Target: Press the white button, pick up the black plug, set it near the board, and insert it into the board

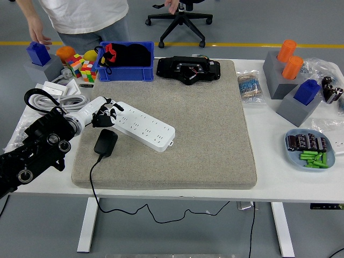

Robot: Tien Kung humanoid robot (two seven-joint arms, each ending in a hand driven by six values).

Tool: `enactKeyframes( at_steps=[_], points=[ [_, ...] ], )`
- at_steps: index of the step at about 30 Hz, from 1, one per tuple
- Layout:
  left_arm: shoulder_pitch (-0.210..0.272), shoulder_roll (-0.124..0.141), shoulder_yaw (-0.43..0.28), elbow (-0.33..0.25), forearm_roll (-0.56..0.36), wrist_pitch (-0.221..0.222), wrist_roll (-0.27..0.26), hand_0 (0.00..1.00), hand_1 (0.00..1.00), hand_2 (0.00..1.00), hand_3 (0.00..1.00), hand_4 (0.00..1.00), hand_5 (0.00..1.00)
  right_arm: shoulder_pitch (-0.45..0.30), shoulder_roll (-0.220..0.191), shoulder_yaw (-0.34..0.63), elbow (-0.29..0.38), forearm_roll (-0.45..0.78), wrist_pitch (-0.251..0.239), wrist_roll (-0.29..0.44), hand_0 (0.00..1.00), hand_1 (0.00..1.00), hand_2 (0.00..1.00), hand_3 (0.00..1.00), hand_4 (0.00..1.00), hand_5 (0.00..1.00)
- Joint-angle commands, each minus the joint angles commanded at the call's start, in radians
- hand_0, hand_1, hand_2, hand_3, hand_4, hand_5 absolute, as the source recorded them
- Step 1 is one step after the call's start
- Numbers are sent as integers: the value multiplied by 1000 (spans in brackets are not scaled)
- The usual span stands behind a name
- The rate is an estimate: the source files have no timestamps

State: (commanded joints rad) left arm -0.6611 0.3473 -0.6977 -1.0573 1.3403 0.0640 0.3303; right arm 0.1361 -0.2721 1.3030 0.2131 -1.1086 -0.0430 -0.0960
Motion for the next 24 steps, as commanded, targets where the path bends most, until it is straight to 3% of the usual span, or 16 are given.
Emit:
enactKeyframes(
  at_steps=[10,24],
  points=[
    [-52,-24,64,66,10,27,53,2,2,21,650,53,2,-2,0,8,-2,-1,-3,4,621,590,590,586,662,408],
    [-66,-36,88,94,39,38,56,2,2,20,649,66,2,-3,0,11,-1,-2,-3,4,621,591,589,585,662,410]
  ],
)
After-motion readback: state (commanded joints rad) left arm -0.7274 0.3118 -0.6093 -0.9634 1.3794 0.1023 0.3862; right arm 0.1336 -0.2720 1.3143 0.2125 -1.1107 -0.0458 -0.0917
